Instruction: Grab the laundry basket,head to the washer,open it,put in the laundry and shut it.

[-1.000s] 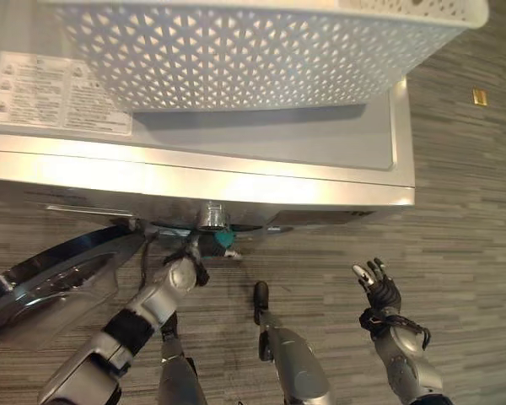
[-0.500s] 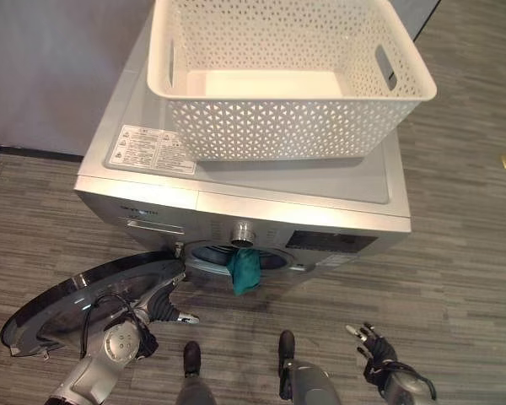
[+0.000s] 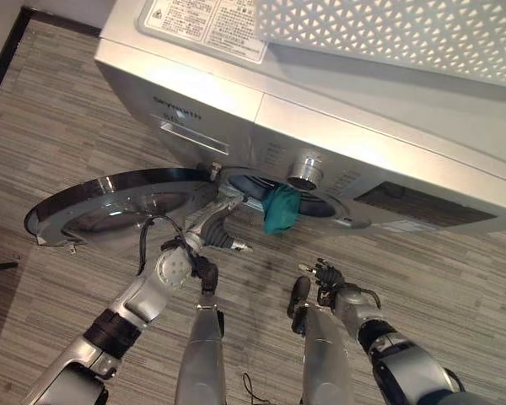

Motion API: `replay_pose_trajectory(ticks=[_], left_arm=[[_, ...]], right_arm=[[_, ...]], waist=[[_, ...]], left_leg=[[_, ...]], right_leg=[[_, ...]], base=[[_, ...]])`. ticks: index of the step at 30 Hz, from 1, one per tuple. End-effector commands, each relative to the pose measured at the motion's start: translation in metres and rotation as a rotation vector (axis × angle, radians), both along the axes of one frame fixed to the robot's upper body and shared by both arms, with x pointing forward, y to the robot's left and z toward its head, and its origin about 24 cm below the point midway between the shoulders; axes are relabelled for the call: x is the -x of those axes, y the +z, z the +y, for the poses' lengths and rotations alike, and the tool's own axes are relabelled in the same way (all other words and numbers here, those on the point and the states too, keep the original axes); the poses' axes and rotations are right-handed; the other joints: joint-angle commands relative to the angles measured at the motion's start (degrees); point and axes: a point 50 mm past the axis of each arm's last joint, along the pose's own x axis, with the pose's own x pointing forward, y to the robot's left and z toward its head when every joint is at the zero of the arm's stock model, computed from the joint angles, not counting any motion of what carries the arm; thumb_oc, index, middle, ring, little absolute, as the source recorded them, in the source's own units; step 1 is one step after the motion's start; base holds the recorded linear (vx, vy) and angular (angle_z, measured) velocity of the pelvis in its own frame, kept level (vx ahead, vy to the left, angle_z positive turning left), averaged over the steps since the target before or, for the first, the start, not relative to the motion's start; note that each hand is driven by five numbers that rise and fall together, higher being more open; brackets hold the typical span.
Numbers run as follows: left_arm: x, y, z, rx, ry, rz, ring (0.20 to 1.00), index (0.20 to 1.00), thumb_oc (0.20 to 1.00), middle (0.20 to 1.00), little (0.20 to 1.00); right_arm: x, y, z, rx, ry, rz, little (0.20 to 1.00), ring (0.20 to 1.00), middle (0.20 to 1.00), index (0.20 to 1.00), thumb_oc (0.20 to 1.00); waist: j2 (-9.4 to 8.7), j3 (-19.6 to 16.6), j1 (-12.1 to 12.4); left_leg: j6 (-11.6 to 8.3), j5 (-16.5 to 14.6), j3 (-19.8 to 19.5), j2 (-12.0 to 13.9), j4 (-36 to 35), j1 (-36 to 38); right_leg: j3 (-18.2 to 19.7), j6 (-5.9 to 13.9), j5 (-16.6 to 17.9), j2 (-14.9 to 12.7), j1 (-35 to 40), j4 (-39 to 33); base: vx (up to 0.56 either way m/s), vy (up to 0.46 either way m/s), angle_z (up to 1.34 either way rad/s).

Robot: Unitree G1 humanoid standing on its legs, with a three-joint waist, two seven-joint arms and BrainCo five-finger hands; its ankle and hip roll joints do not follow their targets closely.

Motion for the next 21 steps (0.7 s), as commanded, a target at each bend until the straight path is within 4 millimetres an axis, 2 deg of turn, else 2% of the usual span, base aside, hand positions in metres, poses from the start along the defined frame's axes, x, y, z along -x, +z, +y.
replay_pose_trajectory(ticks=[1, 5, 9, 15, 19, 21], left_arm=[[0.007, 0.006, -0.004, 0.125, -0.030, -0.028, 1.000, 1.000, 1.000, 1.000, 1.000], [0.006, 0.006, -0.011, 0.141, -0.054, -0.014, 1.000, 1.000, 1.000, 1.000, 1.000], [0.006, 0.008, -0.019, 0.146, -0.088, -0.009, 1.000, 1.000, 1.000, 1.000, 1.000], [0.004, 0.021, -0.030, 0.164, -0.134, -0.046, 1.000, 1.000, 1.000, 1.000, 1.000], [0.002, 0.021, -0.029, 0.157, -0.121, -0.055, 1.000, 1.000, 1.000, 1.000, 1.000], [0.001, 0.018, -0.029, 0.164, -0.111, -0.045, 1.000, 1.000, 1.000, 1.000, 1.000]], right_arm=[[0.007, -0.005, -0.016, 0.031, -0.073, 0.011, 1.000, 1.000, 1.000, 1.000, 1.000], [-0.005, 0.007, -0.019, 0.077, -0.078, 0.001, 1.000, 1.000, 1.000, 1.000, 1.000], [-0.005, 0.004, -0.022, 0.167, -0.056, 0.080, 1.000, 1.000, 1.000, 1.000, 1.000], [0.006, -0.008, -0.019, 0.316, 0.058, 0.199, 1.000, 1.000, 1.000, 1.000, 1.000], [0.014, -0.016, -0.018, 0.367, 0.112, 0.234, 1.000, 1.000, 1.000, 1.000, 1.000], [0.026, -0.026, -0.019, 0.376, 0.125, 0.276, 1.000, 1.000, 1.000, 1.000, 1.000]], waist=[[-0.54, -2.9, 1.5], [-0.34, -2.9, 2.3], [-0.40, -2.8, 3.3], [-0.76, -3.3, 3.9], [-1.44, -3.8, 3.7], [-1.80, -3.8, 3.6]], left_leg=[[4.41, -10.9, 0.0, -2.5, 5.5, -1.6], [4.69, -11.7, 0.0, -2.6, 7.5, -4.3], [4.70, -12.1, -0.5, -2.7, 9.1, -6.2], [4.85, -13.2, -1.4, -2.6, 12.0, -9.6], [5.13, -13.7, -1.6, -2.0, 12.7, -10.0], [5.34, -13.7, -1.9, -1.8, 11.8, -8.9]], right_leg=[[1.4, 1.12, -2.0, -0.5, 5.0, -1.6], [1.6, 0.98, -1.9, -0.3, 3.2, -1.2], [1.0, 0.81, -2.5, -0.3, 2.8, -1.3], [0.5, 0.48, -3.0, 0.2, 0.4, 0.0], [0.8, 0.47, -2.8, 0.9, 0.3, -0.5], [0.8, 0.65, -2.2, 1.2, 1.5, -1.8]], base=[[-0.03, 0.040, -0.01], [-0.01, 0.024, 0.00], [0.00, -0.012, 0.02], [0.00, -0.032, 0.09], [0.00, -0.003, 0.01], [-0.01, -0.011, -0.02]])
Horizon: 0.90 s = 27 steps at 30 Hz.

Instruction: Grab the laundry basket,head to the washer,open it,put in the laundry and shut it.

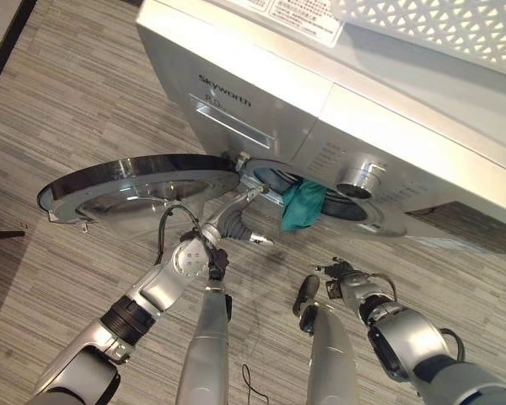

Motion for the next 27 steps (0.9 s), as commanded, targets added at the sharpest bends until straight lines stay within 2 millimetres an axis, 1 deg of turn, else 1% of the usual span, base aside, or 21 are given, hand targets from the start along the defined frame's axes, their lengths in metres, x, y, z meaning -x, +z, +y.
replay_pose_trajectory(ticks=[1, 6, 8, 11, 12, 13, 15, 21, 22, 24, 27], left_arm=[[0.004, 0.018, -0.009, 0.083, -0.056, -0.089, 1.000, 1.000, 1.000, 1.000, 1.000], [0.006, 0.019, -0.005, 0.102, -0.049, -0.088, 1.000, 1.000, 1.000, 1.000, 1.000], [0.008, 0.018, -0.004, 0.131, -0.054, -0.077, 1.000, 1.000, 1.000, 1.000, 1.000], [0.011, 0.019, -0.004, 0.151, -0.059, -0.074, 1.000, 1.000, 1.000, 1.000, 1.000], [0.013, 0.021, -0.003, 0.178, -0.064, -0.075, 1.000, 1.000, 1.000, 1.000, 1.000], [0.013, 0.021, -0.003, 0.178, -0.064, -0.075, 1.000, 1.000, 1.000, 1.000, 1.000], [0.016, 0.021, -0.002, 0.198, -0.069, -0.072, 1.000, 1.000, 1.000, 1.000, 1.000], [0.022, 0.030, 0.006, 0.243, -0.070, -0.101, 1.000, 1.000, 1.000, 1.000, 1.000], [0.022, 0.030, 0.006, 0.243, -0.070, -0.101, 1.000, 1.000, 1.000, 1.000, 1.000], [0.025, 0.034, 0.007, 0.271, -0.078, -0.107, 1.000, 1.000, 1.000, 1.000, 1.000], [0.025, 0.035, 0.008, 0.275, -0.079, -0.107, 1.000, 1.000, 1.000, 1.000, 1.000]], right_arm=[[0.021, -0.019, 0.001, 0.023, 0.014, 0.075, 1.000, 1.000, 1.000, 1.000, 1.000], [0.020, -0.017, -0.006, 0.014, -0.024, 0.049, 1.000, 1.000, 1.000, 1.000, 1.000], [0.014, -0.010, -0.014, 0.025, -0.059, 0.023, 1.000, 1.000, 1.000, 1.000, 1.000], [0.010, -0.005, -0.017, 0.030, -0.076, -0.001, 1.000, 1.000, 1.000, 1.000, 1.000], [0.004, 0.002, -0.022, 0.040, -0.102, -0.030, 1.000, 1.000, 1.000, 1.000, 1.000], [0.004, 0.002, -0.023, 0.041, -0.102, -0.031, 1.000, 1.000, 1.000, 1.000, 1.000], [-0.003, 0.010, -0.029, 0.053, -0.129, -0.060, 1.000, 1.000, 1.000, 1.000, 1.000], [-0.031, 0.049, -0.047, 0.064, -0.221, -0.204, 1.000, 1.000, 1.000, 1.000, 1.000], [-0.032, 0.049, -0.047, 0.064, -0.221, -0.205, 1.000, 1.000, 1.000, 1.000, 1.000], [-0.038, 0.062, -0.056, 0.048, -0.280, -0.254, 1.000, 1.000, 1.000, 1.000, 1.000], [-0.041, 0.066, -0.059, 0.039, -0.299, -0.272, 1.000, 1.000, 1.000, 1.000, 1.000]], waist=[[-0.98, 0.3, 0.2], [-0.39, 1.2, -0.2], [0.44, 1.8, -0.2], [0.99, 1.9, -0.1], [1.70, 2.0, 0.3], [1.71, 1.9, 0.3], [2.23, 1.9, 0.6], [3.38, 1.9, 2.3], [3.40, 1.9, 2.3], [3.77, 1.8, 3.2], [3.96, 1.7, 3.6]], left_leg=[[4.79, -10.2, -0.2, -0.6, 2.0, 1.6], [4.75, -10.0, 0.2, -0.6, 1.6, 1.6], [4.79, -9.6, 0.4, -0.8, 1.8, 0.5], [4.84, -9.5, 0.3, -1.1, 2.0, -0.5], [4.91, -9.3, 0.4, -1.6, 2.1, -1.6], [4.92, -9.3, 0.4, -1.6, 2.1, -1.9], [5.00, -9.2, 0.4, -1.9, 2.1, -2.8], [4.84, -8.3, 0.0, -2.9, 0.7, -5.0], [4.84, -8.3, 0.0, -2.9, 0.7, -5.1], [4.64, -7.9, -0.5, -3.7, 0.1, -5.7], [4.52, -7.7, -0.7, -4.0, -0.2, -6.0]], right_leg=[[1.6, 0.97, -1.1, 1.9, 7.4, -5.3], [2.0, 0.87, -0.8, 2.0, 7.0, -5.5], [2.3, 0.73, -0.8, 1.8, 5.8, -5.2], [2.7, 0.62, -0.9, 1.5, 4.6, -4.7], [2.9, 0.43, -1.3, 1.2, 3.6, -4.4], [2.9, 0.43, -1.4, 1.2, 3.4, -4.3], [2.8, 0.40, -1.4, 1.0, 2.5, -4.1], [2.5, 0.75, -1.2, 0.2, 1.3, -5.3], [2.5, 0.75, -1.2, 0.2, 1.3, -5.3], [1.8, 0.85, -1.4, -0.3, 1.6, -6.0], [1.3, 0.88, -1.4, -0.5, 1.6, -6.1]], base=[[0.00, 0.000, 0.00], [-0.02, 0.019, -0.06], [-0.02, 0.026, -0.07], [0.00, 0.010, 0.00], [0.01, 0.031, 0.02], [0.00, 0.000, 0.00], [0.00, 0.000, 0.00], [0.01, 0.005, 0.04], [0.03, -0.002, 0.10], [0.04, -0.024, 0.11], [0.03, -0.016, 0.19]])
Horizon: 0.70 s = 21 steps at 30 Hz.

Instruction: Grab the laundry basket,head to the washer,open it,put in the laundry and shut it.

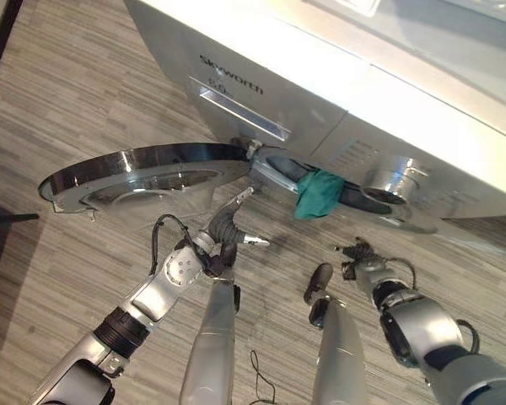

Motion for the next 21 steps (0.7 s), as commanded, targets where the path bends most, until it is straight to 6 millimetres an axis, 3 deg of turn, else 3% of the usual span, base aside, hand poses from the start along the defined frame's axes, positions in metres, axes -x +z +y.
replay_pose_trajectory(ticks=[1, 2, 6, 11, 16, 17, 18, 20, 21], left_arm=[[0.014, 0.036, -0.004, 0.091, -0.084, -0.162, 1.000, 1.000, 1.000, 1.000, 1.000], [0.015, 0.039, -0.004, 0.119, -0.091, -0.167, 1.000, 1.000, 1.000, 1.000, 1.000], [0.016, 0.043, -0.006, 0.149, -0.096, -0.181, 1.000, 1.000, 1.000, 1.000, 1.000], [0.016, 0.041, -0.005, 0.156, -0.086, -0.175, 1.000, 1.000, 1.000, 1.000, 1.000], [0.016, 0.043, -0.004, 0.162, -0.073, -0.200, 1.000, 1.000, 1.000, 1.000, 1.000], [0.016, 0.042, -0.004, 0.161, -0.071, -0.202, 1.000, 1.000, 1.000, 1.000, 1.000], [0.015, 0.042, -0.004, 0.160, -0.069, -0.203, 1.000, 1.000, 1.000, 1.000, 1.000], [0.014, 0.041, -0.004, 0.155, -0.063, -0.208, 1.000, 1.000, 1.000, 1.000, 1.000], [0.014, 0.041, -0.004, 0.150, -0.059, -0.210, 1.000, 1.000, 1.000, 1.000, 1.000]], right_arm=[[0.003, 0.003, -0.015, -0.036, -0.105, -0.042, 1.000, 1.000, 1.000, 1.000, 1.000], [-0.005, 0.016, -0.016, -0.074, -0.151, -0.104, 1.000, 1.000, 1.000, 1.000, 1.000], [-0.017, 0.036, -0.016, -0.188, -0.240, -0.212, 1.000, 1.000, 1.000, 1.000, 1.000], [-0.030, 0.051, 0.002, -0.407, -0.311, -0.332, 1.000, 1.000, 1.000, 1.000, 1.000], [-0.038, 0.068, 0.005, -0.528, -0.389, -0.438, 1.000, 1.000, 1.000, 1.000, 1.000], [-0.039, 0.071, 0.004, -0.535, -0.397, -0.456, 0.834, 0.834, 0.834, 0.834, 0.834], [-0.040, 0.073, 0.004, -0.536, -0.400, -0.469, 0.589, 0.589, 0.589, 0.589, 0.589], [-0.042, 0.078, 0.006, -0.540, -0.390, -0.488, 0.395, 0.395, 0.395, 0.395, 0.395], [-0.043, 0.080, 0.007, -0.544, -0.386, -0.498, 0.395, 0.395, 0.395, 0.395, 0.395]], waist=[[0.38, -0.3, 0.3], [0.50, -0.6, 1.3], [0.77, -0.6, 2.7], [0.82, -0.7, 3.6], [1.06, -0.4, 4.3], [1.13, -0.4, 4.4], [1.17, -0.4, 4.5], [1.12, -0.3, 4.4], [1.10, -0.3, 4.3]], left_leg=[[4.78, -8.6, -0.5, -2.8, 1.6, -1.6], [4.58, -8.3, -1.0, -3.4, 0.9, -2.2], [4.30, -7.9, -1.9, -4.1, 0.0, -3.4], [4.23, -7.9, -2.3, -4.5, -0.3, -4.0], [4.15, -7.8, -2.5, -4.6, -0.6, -4.2], [4.16, -7.8, -2.5, -4.6, -0.5, -4.3], [4.14, -7.8, -2.6, -4.7, -0.6, -4.2], [4.06, -7.7, -2.5, -4.6, -0.8, -3.9], [4.03, -7.8, -2.4, -4.5, -0.8, -3.9]], right_leg=[[1.2, -0.26, -1.8, 0.9, 6.9, -6.2], [0.3, -0.15, -2.0, 0.5, 7.0, -6.6], [-0.7, 0.06, -2.1, 0.2, 6.8, -7.5], [-1.1, 0.09, -2.2, 0.2, 6.7, -8.0], [-1.2, 0.10, -2.4, 0.1, 6.3, -7.6], [-1.1, 0.10, -2.4, 0.1, 6.1, -7.5], [-1.1, 0.08, -2.5, 0.2, 6.2, -7.5], [-0.9, 0.05, -2.5, 0.3, 6.2, -7.4], [-0.8, 0.03, -2.5, 0.3, 6.2, -7.3]], base=[[0.07, -0.042, 0.33], [0.08, -0.042, 0.32], [0.05, -0.023, 0.27], [0.03, -0.010, 0.09], [0.01, -0.004, 0.03], [0.00, 0.000, 0.00], [0.00, 0.000, 0.00], [0.00, 0.000, 0.00], [0.00, 0.000, 0.00]])
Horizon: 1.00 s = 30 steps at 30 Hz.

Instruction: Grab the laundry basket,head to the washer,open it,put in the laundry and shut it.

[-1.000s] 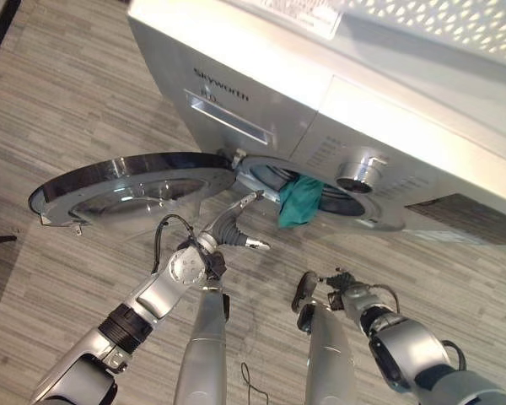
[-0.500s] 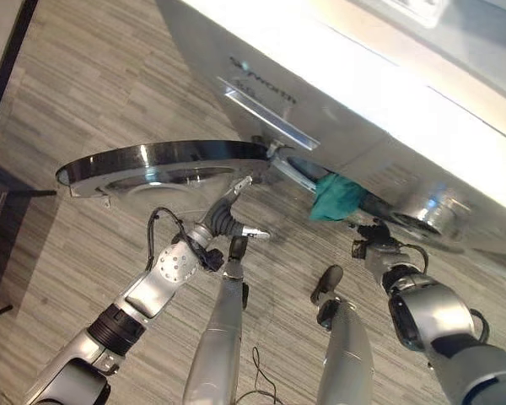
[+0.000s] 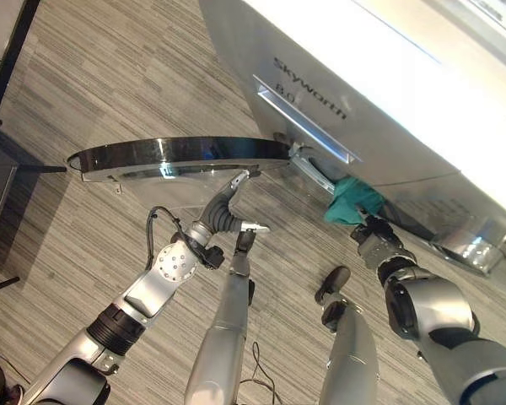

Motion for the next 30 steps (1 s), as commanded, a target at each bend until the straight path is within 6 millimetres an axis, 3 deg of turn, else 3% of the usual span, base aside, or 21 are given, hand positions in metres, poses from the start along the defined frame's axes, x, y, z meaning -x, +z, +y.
replay_pose_trajectory(ticks=[1, 9, 13, 14, 17, 18, 19, 20, 23, 26, 27, 29, 30], left_arm=[[0.011, 0.027, -0.005, 0.058, -0.045, -0.160, 1.000, 1.000, 1.000, 1.000, 1.000], [0.008, 0.028, -0.003, 0.039, -0.009, -0.195, 1.000, 1.000, 1.000, 1.000, 1.000], [0.004, 0.031, -0.001, 0.012, 0.012, -0.218, 1.000, 1.000, 1.000, 1.000, 1.000], [0.003, 0.032, 0.003, 0.005, 0.031, -0.228, 1.000, 1.000, 1.000, 1.000, 1.000], [0.007, 0.033, 0.006, 0.006, 0.034, -0.243, 1.000, 1.000, 1.000, 1.000, 1.000], [0.009, 0.033, 0.006, 0.013, 0.025, -0.241, 1.000, 1.000, 1.000, 1.000, 1.000], [0.009, 0.033, 0.006, 0.012, 0.024, -0.240, 1.000, 1.000, 1.000, 1.000, 1.000], [0.011, 0.032, 0.005, 0.017, 0.013, -0.240, 1.000, 1.000, 1.000, 1.000, 1.000], [0.014, 0.025, 0.009, 0.016, 0.024, -0.227, 1.000, 1.000, 1.000, 1.000, 1.000], [0.016, 0.024, 0.012, 0.025, 0.029, -0.222, 1.000, 1.000, 1.000, 1.000, 1.000], [0.014, 0.024, 0.014, 0.024, 0.041, -0.222, 1.000, 1.000, 1.000, 1.000, 1.000], [0.010, 0.026, 0.015, 0.031, 0.063, -0.225, 1.000, 1.000, 1.000, 1.000, 1.000], [0.010, 0.027, 0.016, 0.036, 0.072, -0.230, 1.000, 1.000, 1.000, 1.000, 1.000]], right_arm=[[-0.027, 0.053, 0.006, 0.035, 0.005, -0.247, 0.200, 0.200, 0.200, 0.200, 0.200], [-0.032, 0.071, 0.018, 0.038, 0.003, -0.401, 0.200, 0.200, 0.200, 0.200, 0.200], [-0.036, 0.098, 0.018, -0.042, -0.050, -0.579, 0.200, 0.200, 0.200, 0.200, 0.200], [-0.036, 0.132, 0.014, -0.025, -0.084, -0.736, 0.200, 0.200, 0.200, 0.200, 0.200], [-0.017, 0.201, -0.004, 0.074, -0.203, -1.037, 0.200, 0.200, 0.200, 0.200, 0.200], [-0.006, 0.221, -0.013, 0.147, -0.268, -1.101, 0.200, 0.200, 0.200, 0.200, 0.200], [-0.006, 0.221, -0.013, 0.149, -0.270, -1.100, 0.200, 0.200, 0.200, 0.200, 0.200], [0.013, 0.251, -0.030, 0.329, -0.389, -1.150, 0.200, 0.200, 0.200, 0.200, 0.200], [0.024, 0.255, -0.048, 0.907, -0.478, -0.904, 0.200, 0.200, 0.200, 0.200, 0.200], [0.017, 0.248, -0.043, 0.950, -0.395, -0.857, 0.200, 0.200, 0.200, 0.200, 0.200], [0.004, 0.226, -0.036, 0.899, -0.310, -0.773, 0.200, 0.200, 0.200, 0.200, 0.200], [-0.008, 0.199, -0.023, 0.849, -0.204, -0.695, 0.576, 0.576, 0.576, 0.576, 0.576], [-0.010, 0.191, -0.016, 0.815, -0.164, -0.694, 1.000, 1.000, 1.000, 1.000, 1.000]], waist=[[0.84, -0.4, -0.1], [-0.36, 0.5, -1.7], [-0.79, 0.8, -2.8], [-0.99, 0.9, -3.0], [-1.05, 1.0, -3.4], [-0.90, 0.9, -3.3], [-0.89, 0.9, -3.3], [-0.56, 0.6, -3.1], [-0.36, 0.3, -2.5], [-0.10, -0.2, -2.6], [-0.22, -0.2, -2.6], [-0.57, -0.2, -3.1], [-0.58, -0.1, -3.2]], left_leg=[[4.91, -8.9, 1.9, -2.3, 1.7, -1.4], [4.57, -7.9, 2.3, -1.1, -1.2, 2.0], [4.16, -7.1, 2.0, -0.9, -3.6, 4.4], [3.90, -6.6, 1.9, -0.9, -4.8, 5.5], [3.87, -6.0, 1.6, -1.0, -6.1, 6.6], [3.94, -5.8, 1.3, -1.2, -6.5, 6.6], [3.94, -5.7, 1.3, -1.2, -6.5, 6.7], [3.99, -5.5, 0.8, -1.8, -6.5, 6.3], [4.01, -5.1, 0.3, -2.7, -6.2, 5.6], [4.10, -5.0, 0.5, -2.8, -6.3, 5.3], [4.26, -5.1, 0.7, -2.6, -6.4, 5.1], [4.34, -5.0, 1.1, -2.4, -6.5, 5.0], [4.37, -5.0, 1.2, -2.3, -6.5, 4.9]], right_leg=[[2.7, -0.56, 0.7, 2.1, 6.9, -8.3], [2.8, -0.01, 1.9, 2.6, 8.8, -9.6], [2.3, 0.29, 2.2, 2.7, 10.5, -10.4], [2.0, 0.43, 2.3, 2.7, 11.3, -10.9], [1.8, 0.61, 2.6, 2.5, 11.9, -11.3], [1.6, 0.67, 2.6, 2.4, 12.2, -11.5], [1.6, 0.68, 2.6, 2.4, 12.2, -11.5], [1.3, 0.66, 2.4, 2.1, 12.2, -11.1], [0.7, 0.66, 2.0, 1.7, 12.0, -10.5], [1.0, 0.56, 1.9, 1.7, 11.5, -10.3], [1.1, 0.48, 2.0, 1.7, 11.3, -10.3], [1.3, 0.51, 2.4, 1.8, 11.0, -10.6], [1.3, 0.50, 2.5, 1.8, 10.9, -10.6]], base=[[0.00, 0.000, 0.00], [0.00, 0.000, 0.00], [0.00, -0.007, 0.03], [0.01, -0.014, 0.04], [0.00, 0.000, 0.00], [0.00, 0.000, 0.00], [0.01, -0.005, 0.04], [0.01, -0.016, 0.05], [0.00, -0.001, 0.08], [0.00, 0.011, 0.05], [0.00, 0.000, 0.00], [0.00, 0.000, 0.00], [-0.01, 0.030, -0.03]])
